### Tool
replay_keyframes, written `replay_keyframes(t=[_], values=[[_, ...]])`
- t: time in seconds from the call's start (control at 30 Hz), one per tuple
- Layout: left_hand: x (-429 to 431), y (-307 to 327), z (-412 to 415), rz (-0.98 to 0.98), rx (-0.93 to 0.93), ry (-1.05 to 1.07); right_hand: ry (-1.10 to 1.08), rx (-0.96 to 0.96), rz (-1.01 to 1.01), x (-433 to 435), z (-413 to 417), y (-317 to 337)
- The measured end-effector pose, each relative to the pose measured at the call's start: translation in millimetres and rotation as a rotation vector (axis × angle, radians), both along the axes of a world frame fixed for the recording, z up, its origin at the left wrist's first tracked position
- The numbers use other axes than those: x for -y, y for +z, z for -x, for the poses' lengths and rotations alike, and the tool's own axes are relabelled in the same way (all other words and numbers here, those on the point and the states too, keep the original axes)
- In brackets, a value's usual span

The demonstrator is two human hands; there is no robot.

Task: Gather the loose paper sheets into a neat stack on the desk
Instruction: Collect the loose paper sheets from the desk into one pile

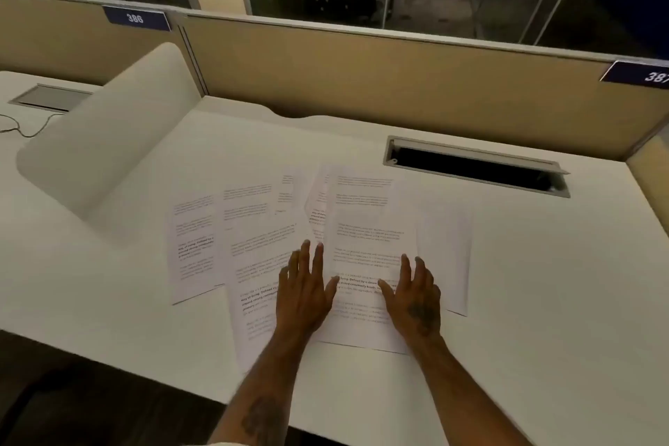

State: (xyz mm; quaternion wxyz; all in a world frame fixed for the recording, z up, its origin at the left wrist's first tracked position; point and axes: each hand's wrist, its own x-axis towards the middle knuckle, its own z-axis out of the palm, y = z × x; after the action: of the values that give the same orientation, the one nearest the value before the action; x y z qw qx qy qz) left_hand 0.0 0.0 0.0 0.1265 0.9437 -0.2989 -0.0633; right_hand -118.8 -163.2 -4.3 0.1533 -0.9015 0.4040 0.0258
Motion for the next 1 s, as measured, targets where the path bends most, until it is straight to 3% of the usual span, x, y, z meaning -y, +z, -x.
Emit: replay_keyframes(t=[0.17, 0.33, 0.53, 0.63, 0.8, 0.9, 1.0], values=[[9, -8, 8, -0.061, -0.108, 0.102, -0.08, 0.007, -0.038, 4, 7, -9], [22, -6, 10, 0.087, -0.284, 0.299, -0.145, 0.066, -0.121, 2, 6, -9], [34, 0, -1, 0.221, -0.473, 0.445, -0.433, 0.337, -0.383, 3, -7, -2], [33, 3, -5, 0.33, -0.521, 0.464, -0.538, 0.367, -0.47, 9, -14, 1], [21, 19, -10, 0.582, -0.531, 0.439, -0.463, 0.485, -0.577, 13, -30, 20], [-6, 32, -22, 0.783, -0.714, 0.502, -0.338, 0.613, -0.673, 9, -45, 39], [-45, 41, -38, 1.024, -0.935, 0.533, -0.175, 0.601, -0.785, -3, -62, 55]])
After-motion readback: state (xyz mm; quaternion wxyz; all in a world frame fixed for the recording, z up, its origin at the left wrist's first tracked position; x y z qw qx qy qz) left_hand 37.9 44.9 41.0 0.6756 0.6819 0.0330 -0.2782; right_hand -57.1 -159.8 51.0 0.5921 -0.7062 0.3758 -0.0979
